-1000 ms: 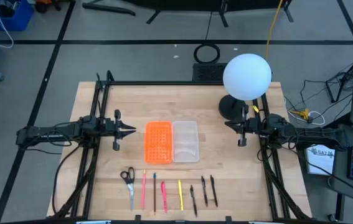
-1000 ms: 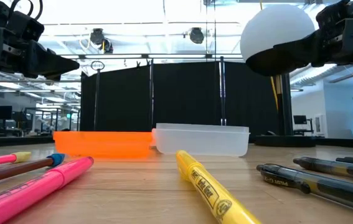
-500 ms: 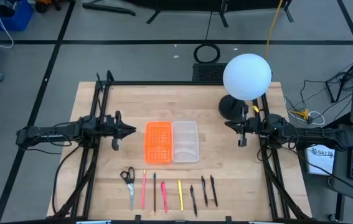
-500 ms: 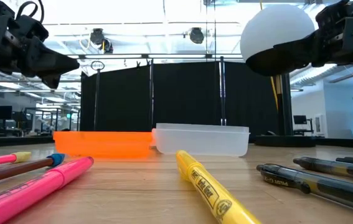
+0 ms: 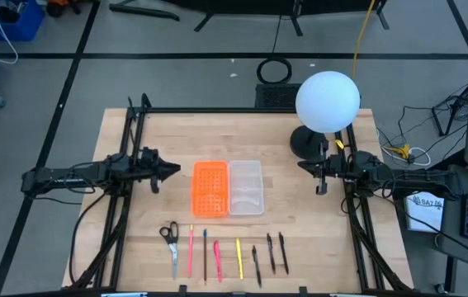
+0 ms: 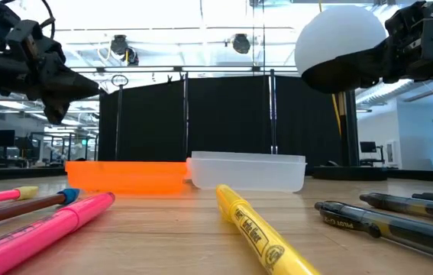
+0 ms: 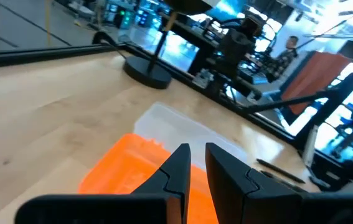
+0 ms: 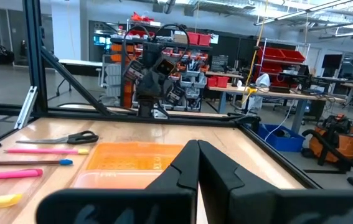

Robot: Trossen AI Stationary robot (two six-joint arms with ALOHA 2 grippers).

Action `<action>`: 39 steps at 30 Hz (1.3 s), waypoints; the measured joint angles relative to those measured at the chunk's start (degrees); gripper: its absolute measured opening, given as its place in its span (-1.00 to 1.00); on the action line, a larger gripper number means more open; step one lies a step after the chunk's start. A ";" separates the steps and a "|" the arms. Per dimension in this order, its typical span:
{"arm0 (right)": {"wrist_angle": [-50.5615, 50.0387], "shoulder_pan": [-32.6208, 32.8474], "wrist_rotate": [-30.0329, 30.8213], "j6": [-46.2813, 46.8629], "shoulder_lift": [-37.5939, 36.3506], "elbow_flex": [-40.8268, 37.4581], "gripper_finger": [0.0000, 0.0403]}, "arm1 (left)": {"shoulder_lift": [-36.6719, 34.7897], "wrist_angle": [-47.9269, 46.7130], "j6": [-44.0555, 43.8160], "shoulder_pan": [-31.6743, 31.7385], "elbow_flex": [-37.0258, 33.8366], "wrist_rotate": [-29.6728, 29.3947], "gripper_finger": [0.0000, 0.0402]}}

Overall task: Pick & place school supplies into a supply box
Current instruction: Put the black scissors into the supply box

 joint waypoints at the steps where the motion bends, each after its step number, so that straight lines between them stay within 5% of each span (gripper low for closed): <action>1: 0.08 0.00 0.00 -0.14 0.00 -0.01 -1.00 | 0.00 -0.03 0.00 0.00 0.00 -0.56 -0.72; 8: 0.38 0.01 0.00 -0.37 0.00 0.00 -1.00 | 0.00 -0.04 -3.24 0.04 0.01 -2.98 -0.72; 13: 0.99 -0.14 2.83 -5.86 0.00 0.00 -1.00 | 0.03 0.62 -6.24 -1.24 3.42 0.65 -0.72; 18: 0.95 -0.14 7.43 -5.38 0.03 -0.01 -1.00 | 6.93 -17.19 -7.92 -8.54 16.49 -12.98 -0.80; 24: 0.95 -0.14 7.50 -5.01 0.07 0.00 -1.00 | 27.13 -40.54 -21.84 -17.17 37.05 -23.37 -0.97; 32: 0.99 -0.14 7.74 -5.75 0.07 0.00 -1.00 | 54.37 -70.41 -49.88 -26.89 61.74 -16.79 -0.98; 36: 0.93 -0.14 7.63 -2.83 0.07 0.00 -1.00 | 63.99 -82.07 -68.54 -31.19 67.02 -9.33 -0.98; 39: 0.56 -0.14 7.53 -0.88 0.07 0.00 -1.00 | 68.87 -81.72 -78.84 -34.77 67.07 -3.08 -0.97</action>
